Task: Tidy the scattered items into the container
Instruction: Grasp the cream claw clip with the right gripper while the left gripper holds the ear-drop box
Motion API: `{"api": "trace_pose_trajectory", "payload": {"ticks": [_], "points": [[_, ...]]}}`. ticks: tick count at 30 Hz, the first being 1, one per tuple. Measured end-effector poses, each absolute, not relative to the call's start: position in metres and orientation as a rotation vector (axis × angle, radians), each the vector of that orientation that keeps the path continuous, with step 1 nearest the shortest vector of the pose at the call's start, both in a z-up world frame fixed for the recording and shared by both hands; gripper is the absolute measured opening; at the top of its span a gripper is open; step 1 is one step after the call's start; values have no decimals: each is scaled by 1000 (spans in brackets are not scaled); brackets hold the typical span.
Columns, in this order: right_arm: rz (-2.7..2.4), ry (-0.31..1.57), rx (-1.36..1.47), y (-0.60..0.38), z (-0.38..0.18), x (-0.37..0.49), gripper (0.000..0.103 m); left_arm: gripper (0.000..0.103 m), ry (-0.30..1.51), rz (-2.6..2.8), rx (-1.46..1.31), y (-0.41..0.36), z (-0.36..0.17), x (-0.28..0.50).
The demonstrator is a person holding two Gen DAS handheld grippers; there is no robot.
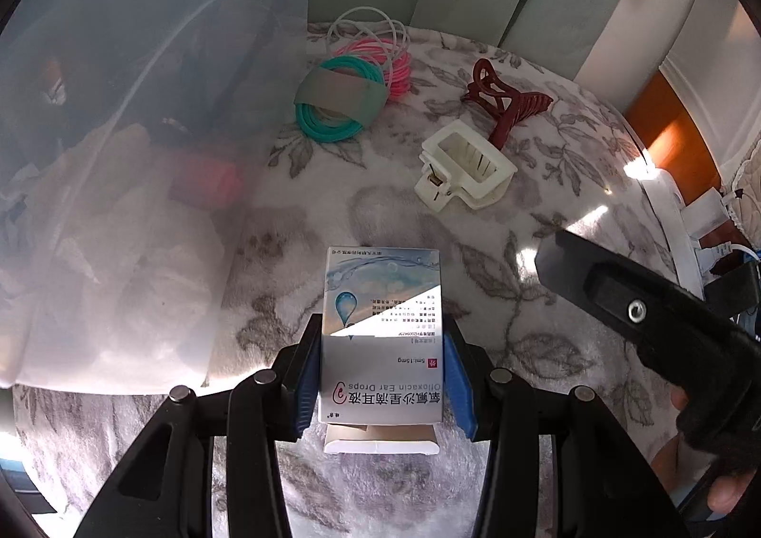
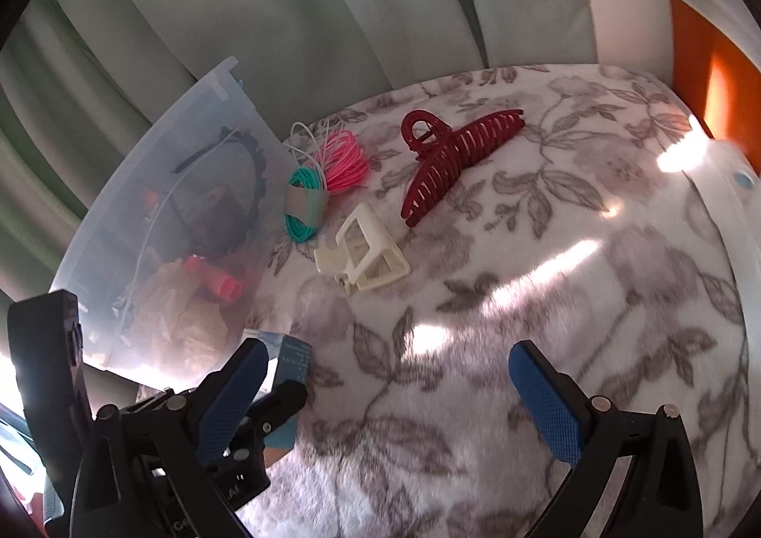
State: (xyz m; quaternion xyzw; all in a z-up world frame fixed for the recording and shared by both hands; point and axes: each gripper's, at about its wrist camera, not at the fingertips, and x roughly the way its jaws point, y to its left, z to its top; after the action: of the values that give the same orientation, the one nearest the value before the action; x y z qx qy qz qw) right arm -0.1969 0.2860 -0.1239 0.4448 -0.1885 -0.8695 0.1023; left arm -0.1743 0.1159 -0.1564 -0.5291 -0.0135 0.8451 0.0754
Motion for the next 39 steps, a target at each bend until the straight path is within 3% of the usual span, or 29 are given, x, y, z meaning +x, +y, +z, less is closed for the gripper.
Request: {"api": "trace_pose_trajectory", "payload": {"ticks": [15, 17, 21, 25, 32, 39], "points": [[-2528, -338, 1351, 260, -144, -256, 87, 48, -107, 2526, -1577, 113, -162, -177], [-2537, -332, 1347, 260, -144, -260, 81, 48, -102, 2526, -1573, 115, -163, -178], [-2552, -316, 1332, 255, -144, -265, 76, 48, -97, 2527, -1565, 116, -163, -179], [-2545, -336, 1307, 252, -143, -263, 58, 48, -95, 2526, -1560, 116, -163, -180], [-2571, -324, 1326, 249, -138, -252, 58, 48, -95, 2525, -1561, 114, -163, -180], [-2625, -444, 1352, 268, -130, -215, 58, 48, -97, 2528, -1560, 114, -164, -181]]}}
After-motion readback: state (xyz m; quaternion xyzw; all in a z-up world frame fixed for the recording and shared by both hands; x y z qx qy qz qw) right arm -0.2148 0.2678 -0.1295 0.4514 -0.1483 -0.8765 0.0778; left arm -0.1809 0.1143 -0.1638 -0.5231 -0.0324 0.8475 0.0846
